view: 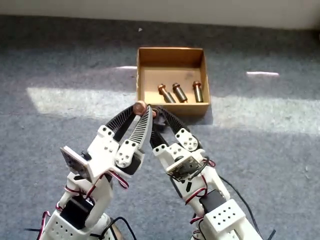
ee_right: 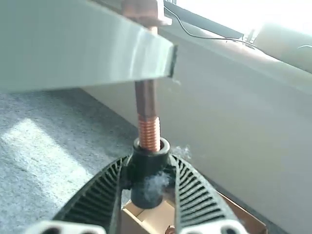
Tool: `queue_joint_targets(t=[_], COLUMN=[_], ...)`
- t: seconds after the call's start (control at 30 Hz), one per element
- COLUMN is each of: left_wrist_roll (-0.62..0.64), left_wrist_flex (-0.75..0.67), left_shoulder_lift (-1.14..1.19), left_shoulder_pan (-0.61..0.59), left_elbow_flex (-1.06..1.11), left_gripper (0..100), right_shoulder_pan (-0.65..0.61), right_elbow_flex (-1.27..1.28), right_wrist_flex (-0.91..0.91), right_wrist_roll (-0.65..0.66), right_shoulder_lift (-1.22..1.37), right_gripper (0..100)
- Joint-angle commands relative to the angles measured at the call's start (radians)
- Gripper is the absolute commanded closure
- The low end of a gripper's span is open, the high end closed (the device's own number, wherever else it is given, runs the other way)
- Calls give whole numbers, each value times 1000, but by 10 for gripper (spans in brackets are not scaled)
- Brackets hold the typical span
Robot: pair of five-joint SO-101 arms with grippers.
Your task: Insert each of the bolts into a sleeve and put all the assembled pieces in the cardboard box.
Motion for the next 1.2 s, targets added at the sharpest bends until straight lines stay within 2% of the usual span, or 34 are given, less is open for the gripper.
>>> queue_joint_targets(t=[0.0,0.13,0.2,0.5,0.8,1.17], left_wrist_roll=[-26,-23,-20,-21,-20,-26], left_wrist_flex=[6,35,69,75,78,80], left_shoulder_lift=[-2,-2,-4,-4,-4,-4], left_shoulder_pan=[28,27,18,18,-8,-15], left_elbow_flex=[-7,-7,-15,-19,-21,-18], left_gripper=[983,870,845,857,854,856], right_shoulder_pan=[12,12,12,12,110,137], right_elbow_flex=[104,104,104,104,104,104], right_wrist_flex=[-33,-2,15,16,15,16], right_wrist_roll=[8,8,8,8,3,3], right_shoulder_lift=[-16,-16,-16,-16,-16,-12], right_gripper=[993,993,993,993,993,993])
